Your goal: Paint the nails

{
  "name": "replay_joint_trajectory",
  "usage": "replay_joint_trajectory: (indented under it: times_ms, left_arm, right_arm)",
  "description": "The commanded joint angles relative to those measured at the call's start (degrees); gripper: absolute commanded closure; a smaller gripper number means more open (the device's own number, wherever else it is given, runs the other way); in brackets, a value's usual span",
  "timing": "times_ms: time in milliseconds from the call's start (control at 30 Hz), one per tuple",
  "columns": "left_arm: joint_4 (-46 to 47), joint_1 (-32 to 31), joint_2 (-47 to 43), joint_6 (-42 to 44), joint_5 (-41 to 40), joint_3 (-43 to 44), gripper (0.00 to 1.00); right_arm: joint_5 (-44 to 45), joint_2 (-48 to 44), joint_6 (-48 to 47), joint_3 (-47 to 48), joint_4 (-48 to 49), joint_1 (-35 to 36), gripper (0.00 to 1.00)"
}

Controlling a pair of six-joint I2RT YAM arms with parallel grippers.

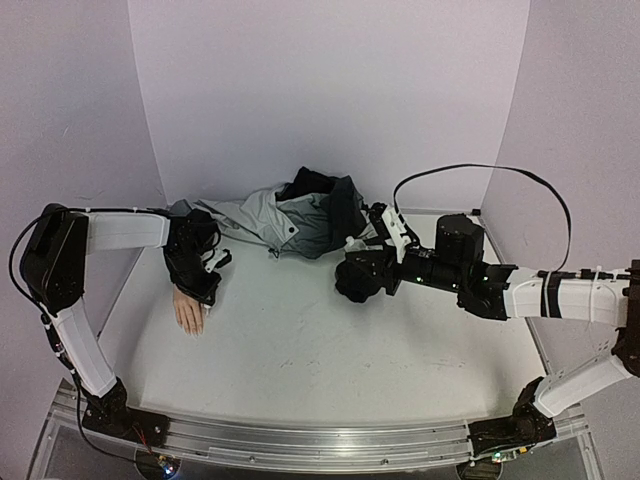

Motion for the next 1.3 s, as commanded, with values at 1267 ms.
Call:
replay_joint_trajectory:
  times_ms: [1267]
  left_arm:
    - [-0.2,0.7,0.2,-0.8,-4.3,1.8,1.0]
  right_arm:
    - [-1.0,-1.2,0.5,1.0,3.5,0.4,1.0]
